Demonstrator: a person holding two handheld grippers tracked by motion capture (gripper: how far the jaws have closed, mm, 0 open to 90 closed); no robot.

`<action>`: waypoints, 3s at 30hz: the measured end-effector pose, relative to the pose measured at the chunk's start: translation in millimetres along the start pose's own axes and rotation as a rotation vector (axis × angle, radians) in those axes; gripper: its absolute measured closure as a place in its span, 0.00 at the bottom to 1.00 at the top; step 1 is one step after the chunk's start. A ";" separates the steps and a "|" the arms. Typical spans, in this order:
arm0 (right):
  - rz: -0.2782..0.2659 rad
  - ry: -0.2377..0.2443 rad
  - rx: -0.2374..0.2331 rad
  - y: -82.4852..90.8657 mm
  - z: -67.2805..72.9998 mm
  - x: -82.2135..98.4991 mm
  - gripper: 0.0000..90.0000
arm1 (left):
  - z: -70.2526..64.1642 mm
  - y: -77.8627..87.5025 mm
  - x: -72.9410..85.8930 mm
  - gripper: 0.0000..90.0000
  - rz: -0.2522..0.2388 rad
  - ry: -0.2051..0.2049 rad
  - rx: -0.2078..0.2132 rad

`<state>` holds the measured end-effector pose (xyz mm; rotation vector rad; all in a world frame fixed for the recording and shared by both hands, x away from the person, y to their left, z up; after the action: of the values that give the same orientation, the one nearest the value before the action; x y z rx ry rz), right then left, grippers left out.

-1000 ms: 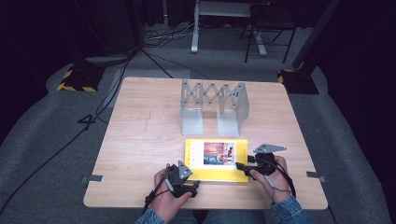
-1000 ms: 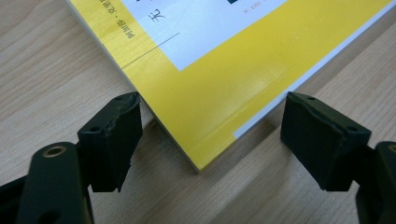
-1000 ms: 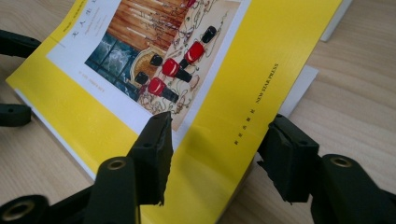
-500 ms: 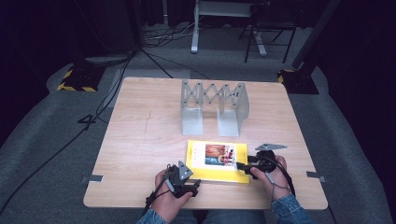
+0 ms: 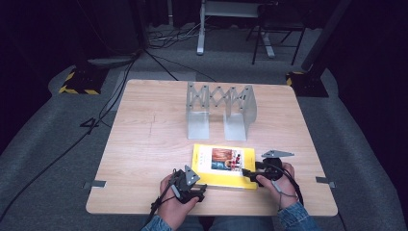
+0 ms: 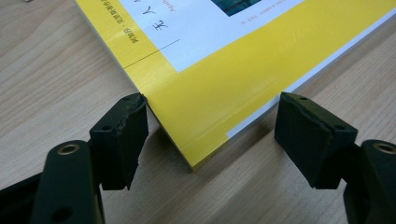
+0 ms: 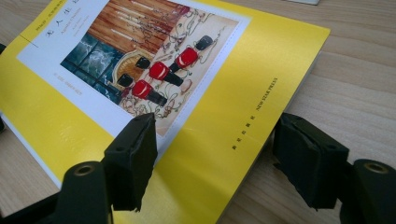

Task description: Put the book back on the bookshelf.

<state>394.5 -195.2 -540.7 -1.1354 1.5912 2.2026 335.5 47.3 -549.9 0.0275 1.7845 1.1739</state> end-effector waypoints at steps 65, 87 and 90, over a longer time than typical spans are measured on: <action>-0.018 -0.068 -0.007 -18.6 -23.0 -24.1 0.30 | 5.0 5.5 3.9 0.52 0.014 0.019 0.005; -0.098 0.056 -0.060 25.0 1.9 -26.9 0.75 | 4.1 5.4 4.0 0.52 0.009 0.024 -0.009; -0.119 0.080 -0.076 34.7 6.2 -31.4 0.85 | 3.7 5.1 4.1 0.52 0.004 0.028 -0.010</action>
<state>393.7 -195.4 -493.5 -1.3195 1.4400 2.1834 333.7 54.6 -549.3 0.0089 1.8040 1.1918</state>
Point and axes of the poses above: each handheld gripper's, and its own axes: y roughly backward along the jaws, x roughly out of its underside, z roughly to its left, the point moved 7 cm from there along -y, roughly forward along the jaws, and after that the axes turned 8 degrees about x, right-handed, at the moved point
